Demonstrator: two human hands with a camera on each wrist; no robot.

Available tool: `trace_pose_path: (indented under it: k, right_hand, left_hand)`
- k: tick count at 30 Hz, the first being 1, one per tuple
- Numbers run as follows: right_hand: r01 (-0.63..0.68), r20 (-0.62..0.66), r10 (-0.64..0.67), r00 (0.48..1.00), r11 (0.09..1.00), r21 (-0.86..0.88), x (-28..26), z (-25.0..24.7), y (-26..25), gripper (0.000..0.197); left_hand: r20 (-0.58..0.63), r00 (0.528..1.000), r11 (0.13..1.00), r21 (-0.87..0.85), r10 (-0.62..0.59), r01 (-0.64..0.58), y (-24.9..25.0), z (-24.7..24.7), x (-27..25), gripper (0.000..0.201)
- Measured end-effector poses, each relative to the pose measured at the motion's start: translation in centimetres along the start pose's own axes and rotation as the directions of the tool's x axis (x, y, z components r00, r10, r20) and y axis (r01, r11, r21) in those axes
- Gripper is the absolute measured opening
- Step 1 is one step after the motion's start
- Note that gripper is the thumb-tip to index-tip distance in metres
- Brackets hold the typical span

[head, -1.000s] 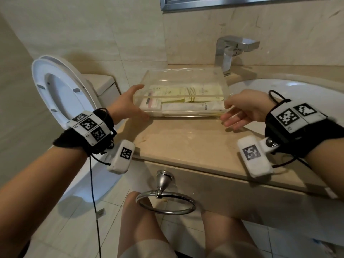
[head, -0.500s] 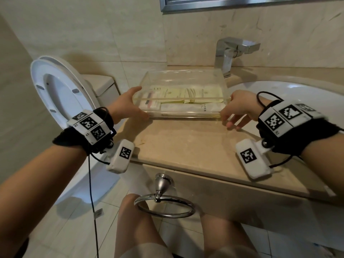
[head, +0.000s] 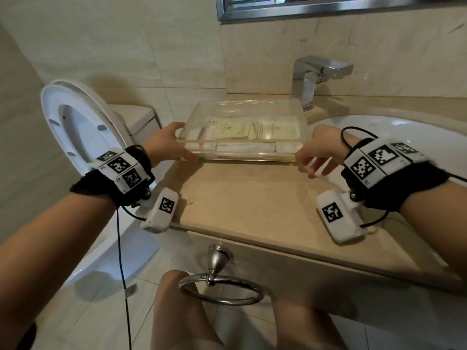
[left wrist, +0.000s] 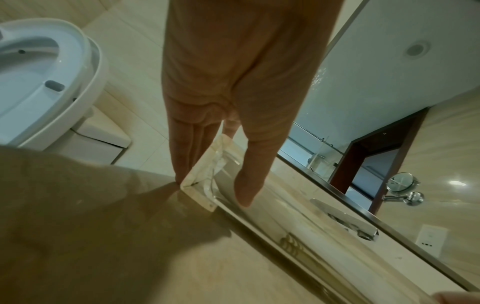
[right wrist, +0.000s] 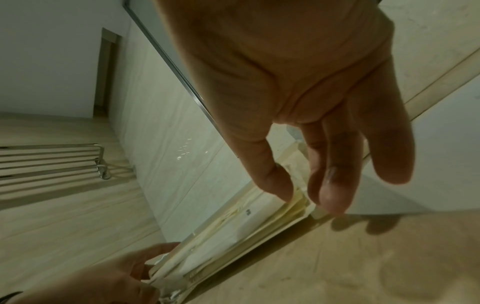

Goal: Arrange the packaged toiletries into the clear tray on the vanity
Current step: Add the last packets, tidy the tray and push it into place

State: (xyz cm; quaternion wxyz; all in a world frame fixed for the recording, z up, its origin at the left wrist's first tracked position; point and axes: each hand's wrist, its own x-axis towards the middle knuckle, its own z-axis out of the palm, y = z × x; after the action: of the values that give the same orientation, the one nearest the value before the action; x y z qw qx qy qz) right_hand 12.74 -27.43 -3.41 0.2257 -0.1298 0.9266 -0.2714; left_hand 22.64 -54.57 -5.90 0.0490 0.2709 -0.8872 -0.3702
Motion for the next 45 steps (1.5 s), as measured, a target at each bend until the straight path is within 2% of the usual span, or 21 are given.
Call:
trace_pose_path:
  k: [25, 34, 43, 45]
  right_hand:
    - [-0.015, -0.006, 0.015, 1.000, 1.000, -0.018, 1.3, -0.2, 0.0, 0.015]
    - [-0.027, -0.002, 0.027, 1.000, 0.999, -0.031, 1.6, -0.4, 0.0, 0.018]
    - [-0.043, -0.016, 0.042, 0.999, 0.996, -0.081, 2.2, -0.3, -0.3, 0.021]
    - [-0.044, -0.016, 0.043, 0.999, 0.995, -0.092, 2.3, -0.3, -0.3, 0.020]
  left_hand:
    - [-0.010, 1.000, 0.999, 0.047, 0.013, -0.013, 0.5, 0.1, 1.6, 0.091]
    - [-0.049, 0.999, 0.996, 0.087, 0.004, 0.000, 0.9, 0.4, 1.4, 0.092]
    - [-0.088, 0.996, 0.993, 0.116, -0.019, 0.030, 1.2, 0.6, 1.5, 0.077]
    - [-0.096, 0.995, 0.993, 0.112, -0.034, 0.045, 1.1, 0.5, 1.6, 0.079]
